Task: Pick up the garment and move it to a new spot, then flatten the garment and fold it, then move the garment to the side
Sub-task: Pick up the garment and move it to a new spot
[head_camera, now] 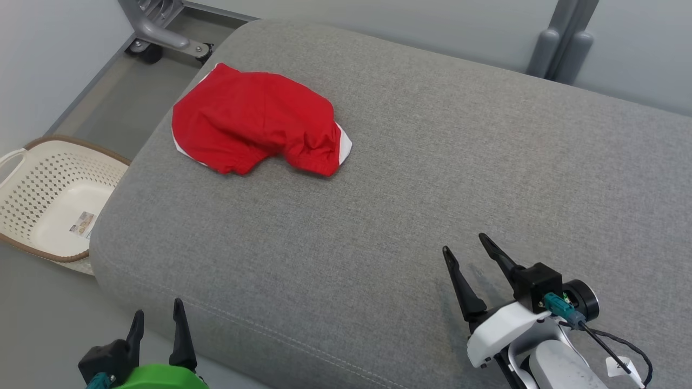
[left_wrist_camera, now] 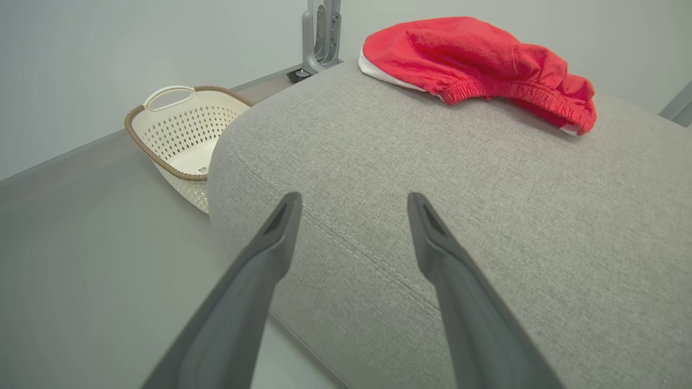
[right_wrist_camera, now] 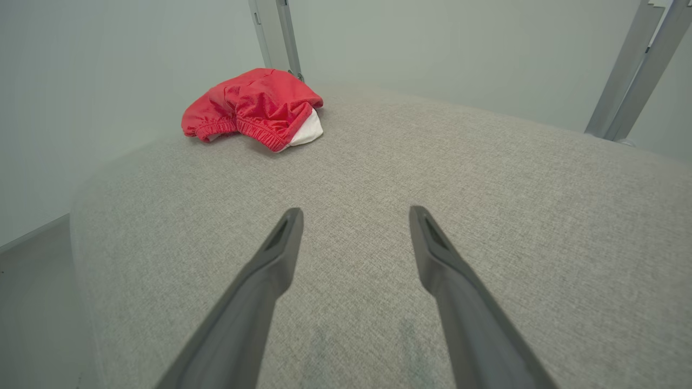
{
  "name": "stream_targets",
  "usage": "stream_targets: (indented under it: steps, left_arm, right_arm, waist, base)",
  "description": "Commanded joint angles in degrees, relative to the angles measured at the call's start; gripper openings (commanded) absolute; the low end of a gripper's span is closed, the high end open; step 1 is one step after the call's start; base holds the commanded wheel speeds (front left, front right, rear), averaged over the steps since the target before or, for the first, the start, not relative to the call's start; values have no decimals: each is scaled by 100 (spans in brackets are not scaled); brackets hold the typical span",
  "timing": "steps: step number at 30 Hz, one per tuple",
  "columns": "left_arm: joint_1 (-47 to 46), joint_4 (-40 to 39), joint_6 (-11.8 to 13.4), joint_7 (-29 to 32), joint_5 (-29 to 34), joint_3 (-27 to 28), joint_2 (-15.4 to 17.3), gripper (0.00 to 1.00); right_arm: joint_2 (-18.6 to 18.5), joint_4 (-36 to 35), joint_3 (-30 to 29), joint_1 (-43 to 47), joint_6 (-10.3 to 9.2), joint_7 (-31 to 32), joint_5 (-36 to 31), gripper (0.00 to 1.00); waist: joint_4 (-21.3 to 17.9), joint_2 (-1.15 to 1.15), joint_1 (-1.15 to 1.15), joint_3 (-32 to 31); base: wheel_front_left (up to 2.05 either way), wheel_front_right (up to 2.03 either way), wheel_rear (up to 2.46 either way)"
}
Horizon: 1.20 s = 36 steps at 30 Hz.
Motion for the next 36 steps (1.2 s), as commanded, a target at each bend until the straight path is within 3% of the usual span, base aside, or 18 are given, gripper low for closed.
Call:
stream_targets:
  steps: [1,5,12,20,26,30,36]
  left_arm:
    - [-136,40,-69,-14,-41,26,11,100]
    - [-594,363,-339,-14,18,178,33,100]
    - [-2278,1116,-574,-13,-9,224,748,100]
    - [-3768,1753,-591,276,-1139,-955,1655,100]
    - [-4201,1968,-591,690,-2172,-1701,2223,100]
    - [-4357,2355,-593,833,-2522,-1896,2311,100]
    - [-4371,2796,-593,1090,-2907,-2128,2143,100]
  right_arm:
    - [-57,15,2,-40,-8,-16,59,100]
    - [-204,1,25,-140,-8,-16,51,100]
    - [-527,-213,75,-486,-8,-16,-5,100]
    - [-716,-474,1,-844,-8,-16,-63,100]
    - [-727,-589,-120,-879,-9,-16,-89,100]
    - [-745,-632,-201,-867,-8,-16,-85,100]
    - [-701,-646,-233,-894,-8,-17,-40,100]
  waist:
    - [-140,0,0,122]
    - [-379,0,0,348]
    - [-952,0,0,1025]
    - [-1568,0,0,1659]
    - [-1953,0,0,1863]
    - [-2132,0,0,1970]
    - [-2306,0,0,2033]
  base:
    - [0,0,0]
    - [0,0,0]
    - [0,0,0]
    - [0,0,0]
    - [0,0,0]
    - [0,0,0]
    - [0,0,0]
